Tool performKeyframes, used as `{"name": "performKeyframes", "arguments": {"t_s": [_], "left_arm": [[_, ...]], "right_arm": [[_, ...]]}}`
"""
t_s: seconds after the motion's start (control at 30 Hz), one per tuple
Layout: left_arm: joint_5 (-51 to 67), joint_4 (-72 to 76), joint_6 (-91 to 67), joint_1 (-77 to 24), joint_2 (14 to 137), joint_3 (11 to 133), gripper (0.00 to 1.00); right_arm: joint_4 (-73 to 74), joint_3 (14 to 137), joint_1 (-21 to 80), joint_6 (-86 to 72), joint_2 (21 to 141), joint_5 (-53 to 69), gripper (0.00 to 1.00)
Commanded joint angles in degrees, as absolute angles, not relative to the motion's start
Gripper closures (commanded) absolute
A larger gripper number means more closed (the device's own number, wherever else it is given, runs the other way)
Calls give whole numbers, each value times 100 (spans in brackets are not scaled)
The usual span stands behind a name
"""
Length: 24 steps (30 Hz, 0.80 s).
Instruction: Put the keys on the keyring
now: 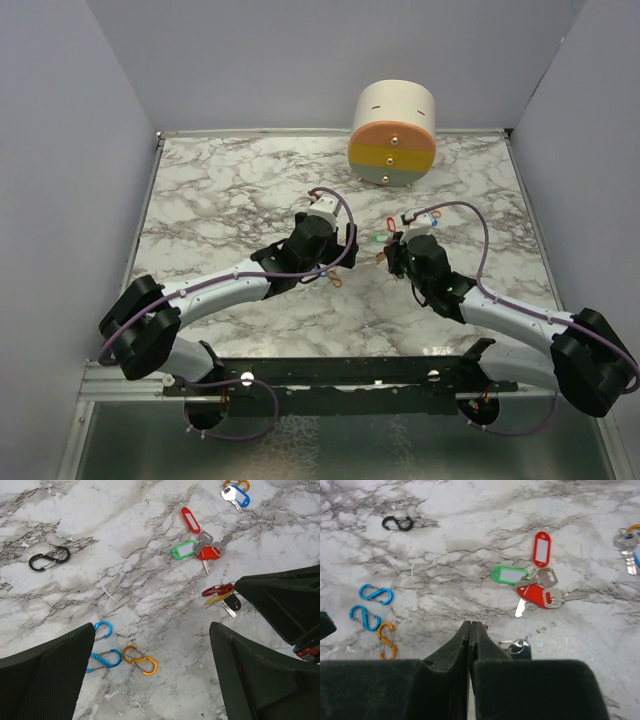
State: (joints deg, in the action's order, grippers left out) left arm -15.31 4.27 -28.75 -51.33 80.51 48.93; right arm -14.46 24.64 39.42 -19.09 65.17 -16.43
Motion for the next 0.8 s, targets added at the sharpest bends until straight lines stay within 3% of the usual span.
{"name": "performKeyframes", "arguments": {"t_s": [0.0, 0.77], "left_arm": [[-1850, 497, -2987, -5114, 7897, 4813, 1], [-1916, 512, -2993, -5013, 7766, 4667, 1]], "right_arm": [[-615, 3064, 3928, -2178, 6488, -2785, 99], [207, 3731, 1749, -2209, 6997, -2479, 99]]}}
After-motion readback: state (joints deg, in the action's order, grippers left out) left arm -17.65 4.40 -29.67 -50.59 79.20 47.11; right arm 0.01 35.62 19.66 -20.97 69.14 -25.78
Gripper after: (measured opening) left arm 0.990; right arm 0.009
